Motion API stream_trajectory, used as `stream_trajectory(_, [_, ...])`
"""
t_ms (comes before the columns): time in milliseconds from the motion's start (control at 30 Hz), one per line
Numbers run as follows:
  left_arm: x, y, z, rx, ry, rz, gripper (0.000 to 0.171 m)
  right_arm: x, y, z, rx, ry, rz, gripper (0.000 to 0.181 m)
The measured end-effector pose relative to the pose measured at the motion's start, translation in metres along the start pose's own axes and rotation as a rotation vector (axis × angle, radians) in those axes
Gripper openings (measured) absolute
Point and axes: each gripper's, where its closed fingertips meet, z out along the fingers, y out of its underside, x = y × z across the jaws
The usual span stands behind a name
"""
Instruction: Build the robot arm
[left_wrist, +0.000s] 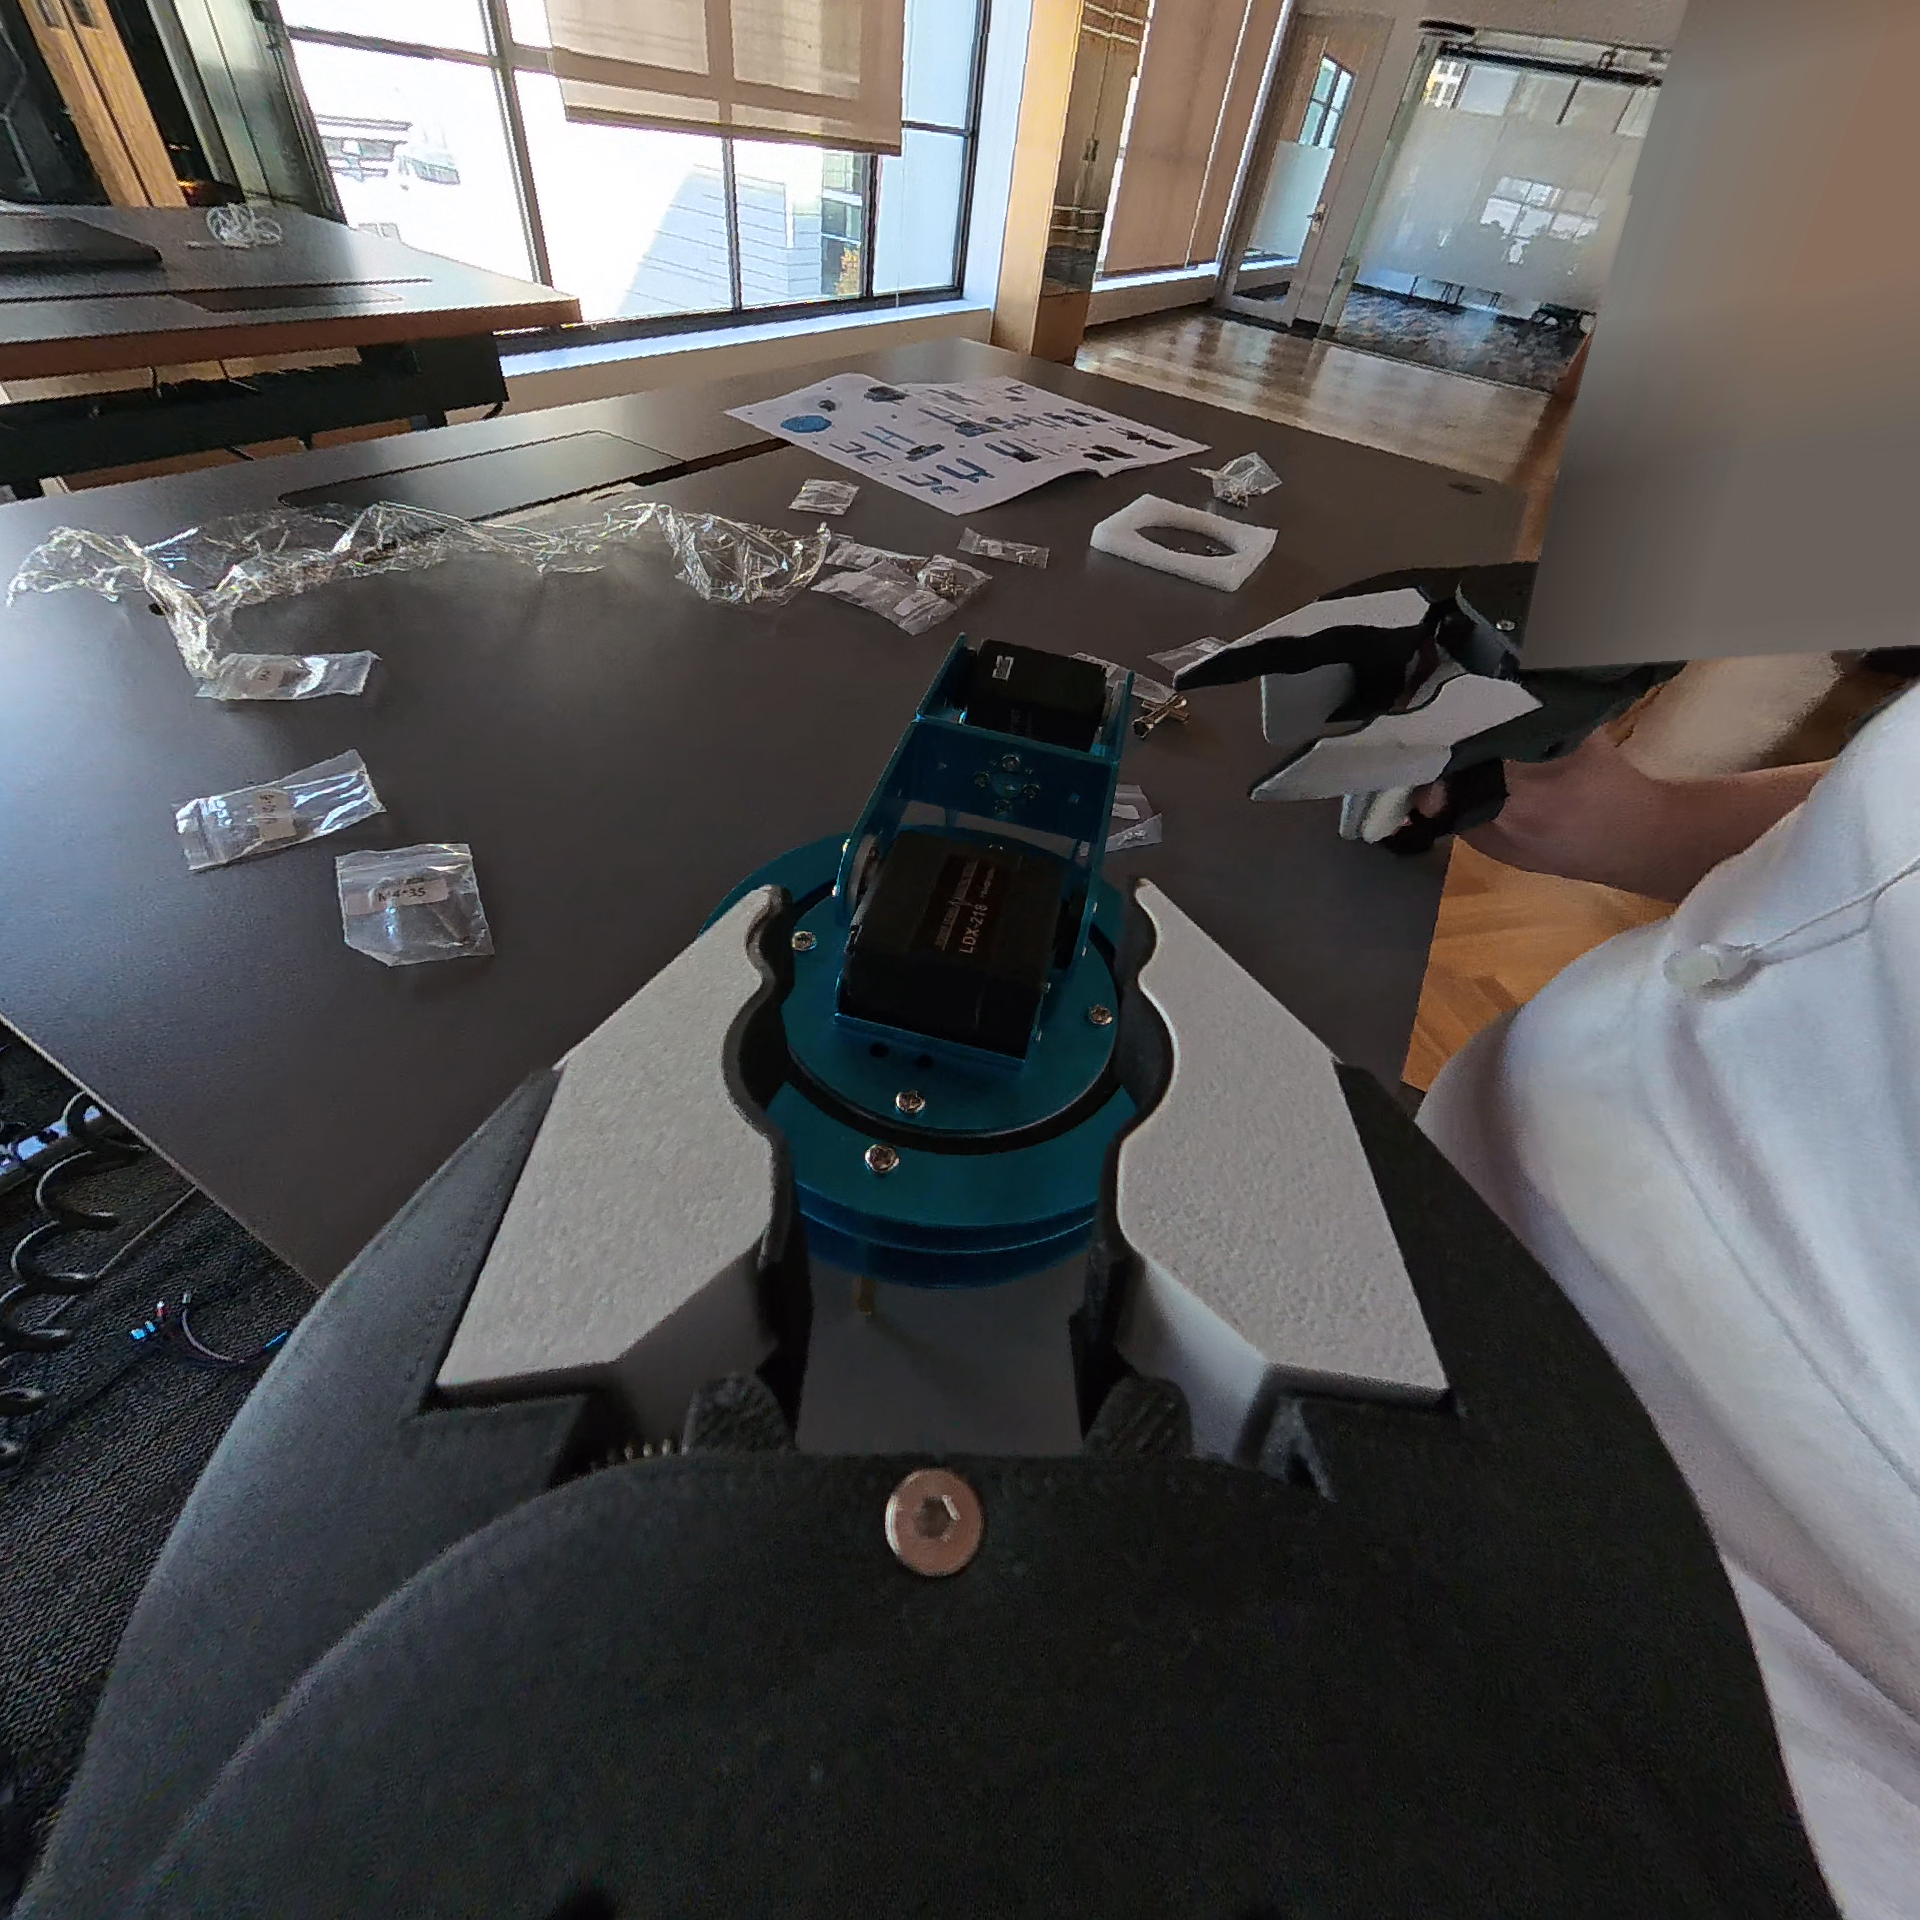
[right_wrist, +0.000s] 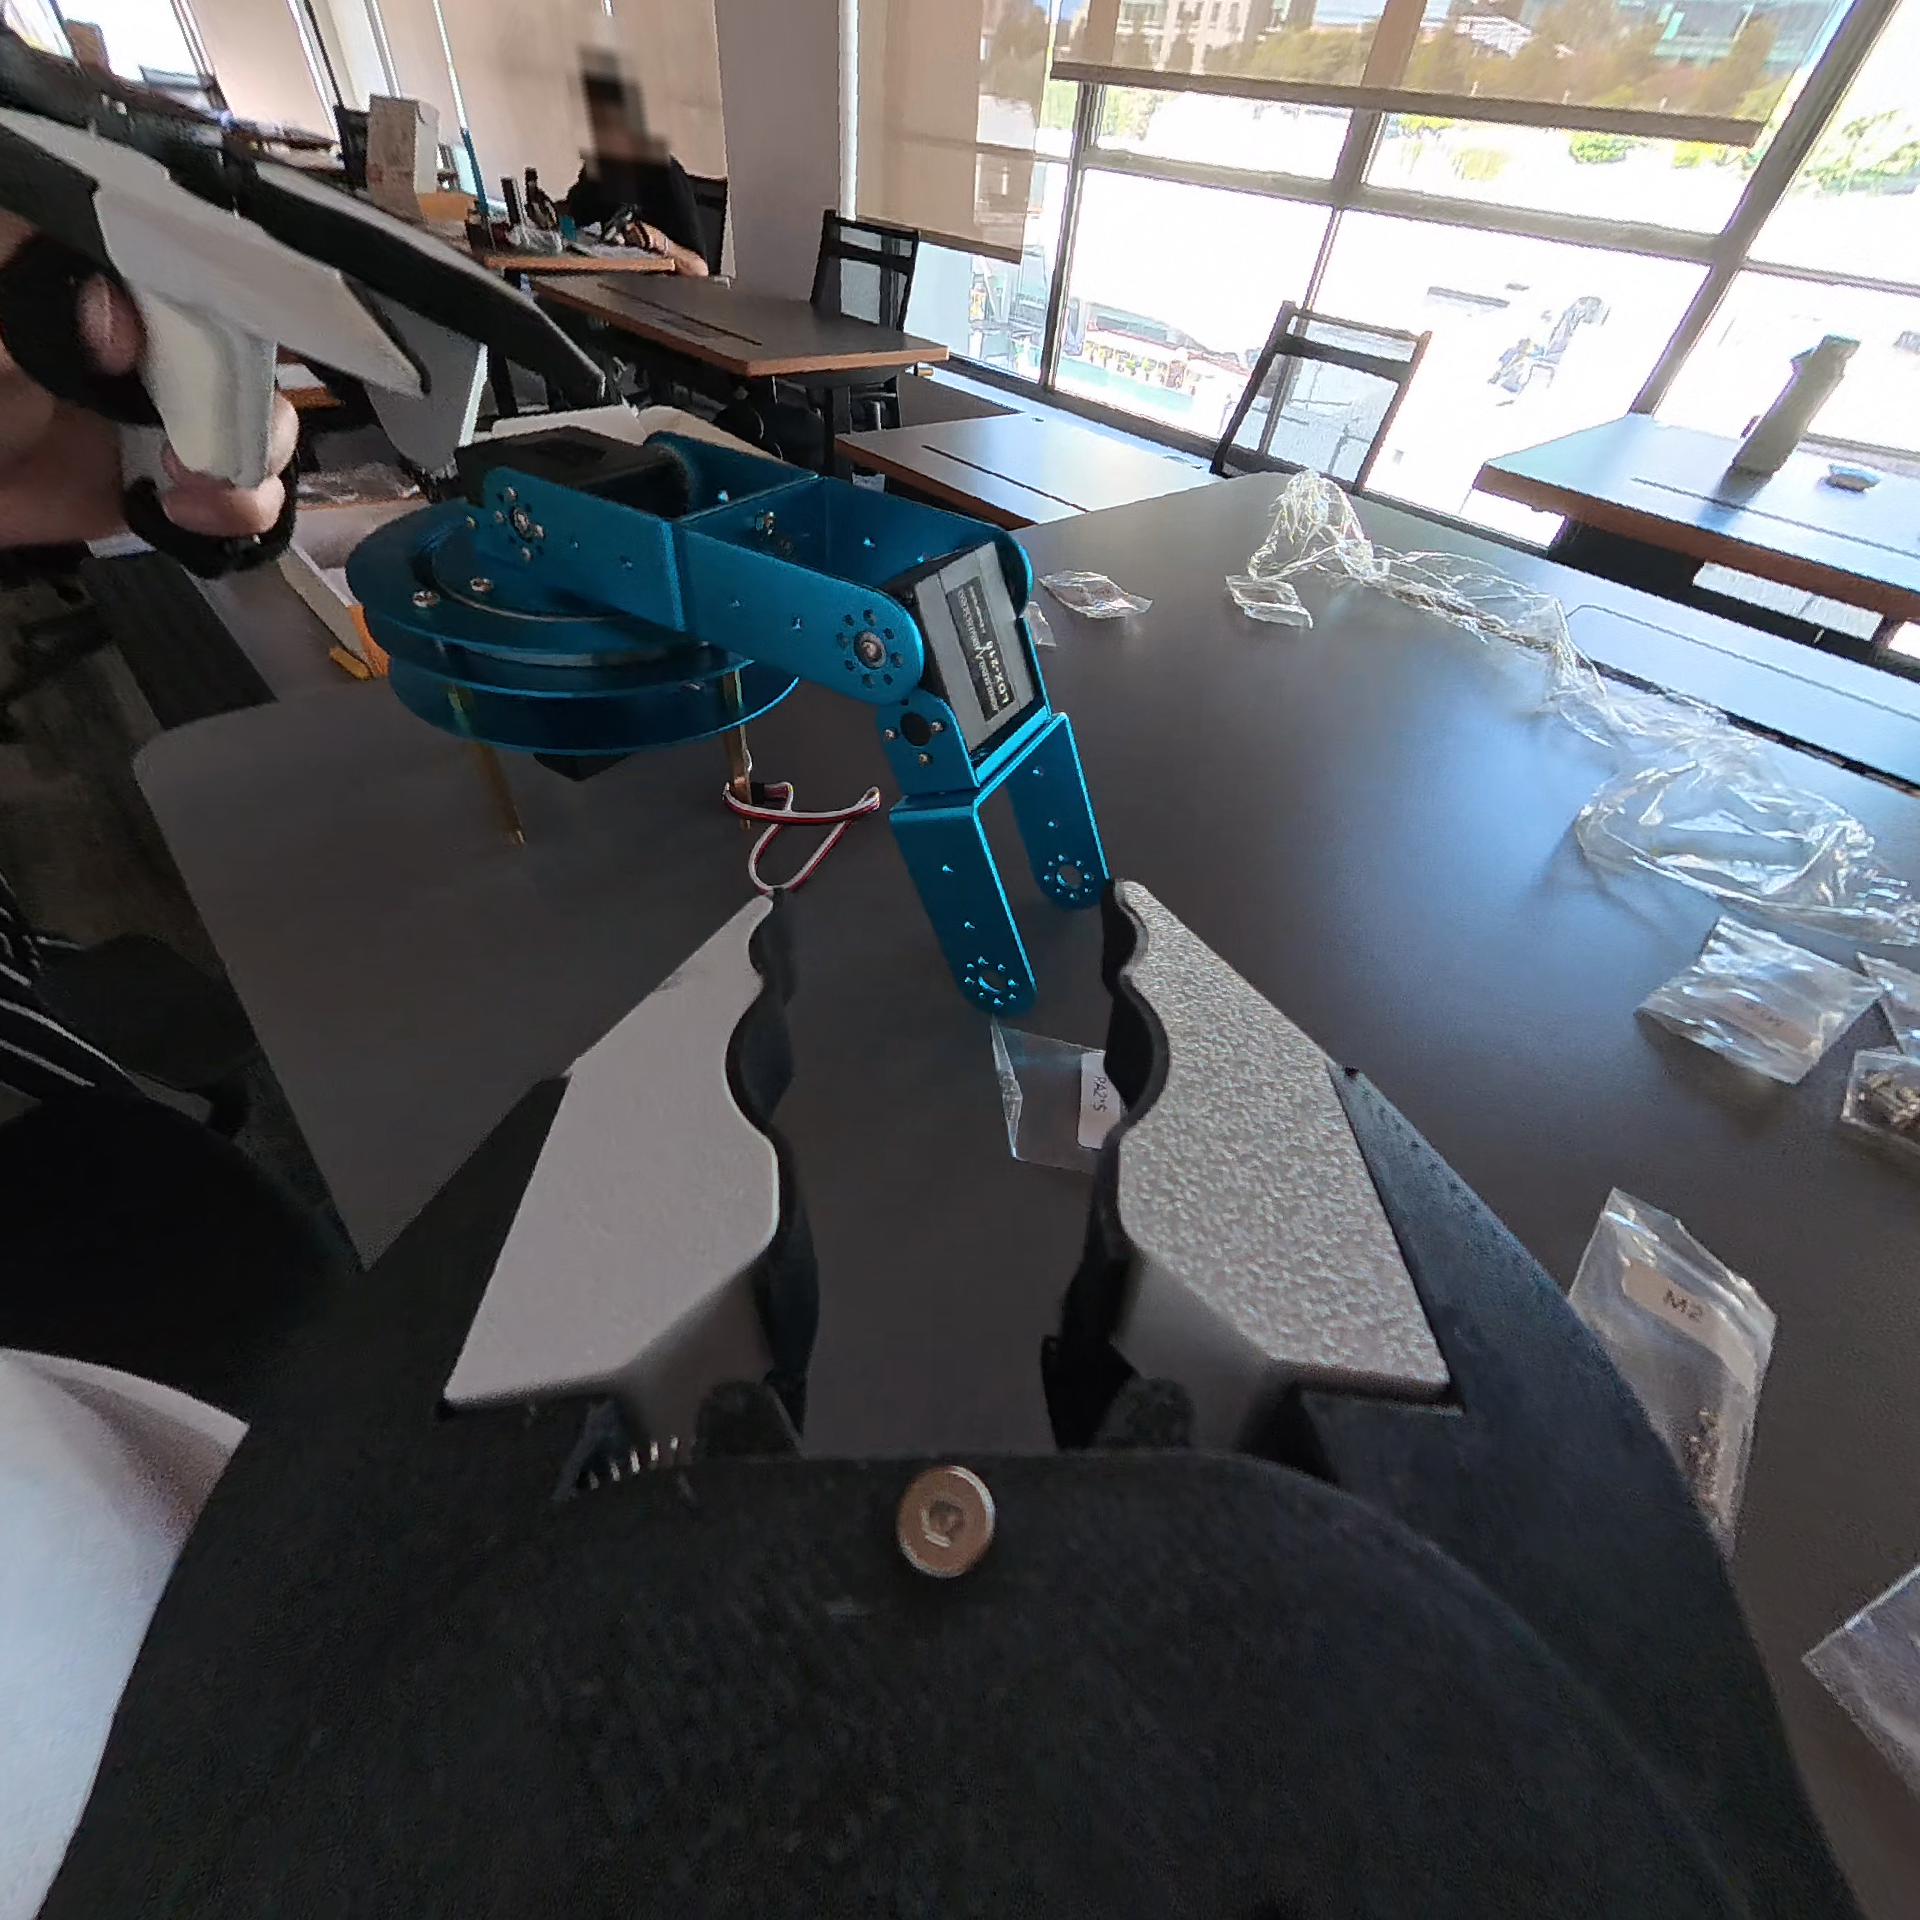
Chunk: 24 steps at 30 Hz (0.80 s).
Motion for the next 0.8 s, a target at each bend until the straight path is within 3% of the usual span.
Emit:
stream_trajectory(300, [0.001, 0.003, -0.008, -0.048, -0.102, -0.041, 0.061, 0.018, -0.003, -0.002, 0.035, -0.044, -0.073, 0.053])
stream_trajectory(433, [0.008, -0.002, -0.012, -0.045, -0.174, -0.056, 0.06, 0.052, -0.006, -0.016, 0.003, -0.022, -0.203, 0.046])
stream_trajectory(567, [0.017, -0.001, -0.01, -0.046, -0.232, -0.077, 0.059, 0.076, -0.01, -0.029, 0.01, -0.088, -0.169, 0.047])
stream_trajectory(800, [0.026, -0.002, -0.003, -0.026, -0.335, -0.131, 0.059, 0.059, 0.013, -0.029, -0.004, -0.239, -0.093, 0.052])
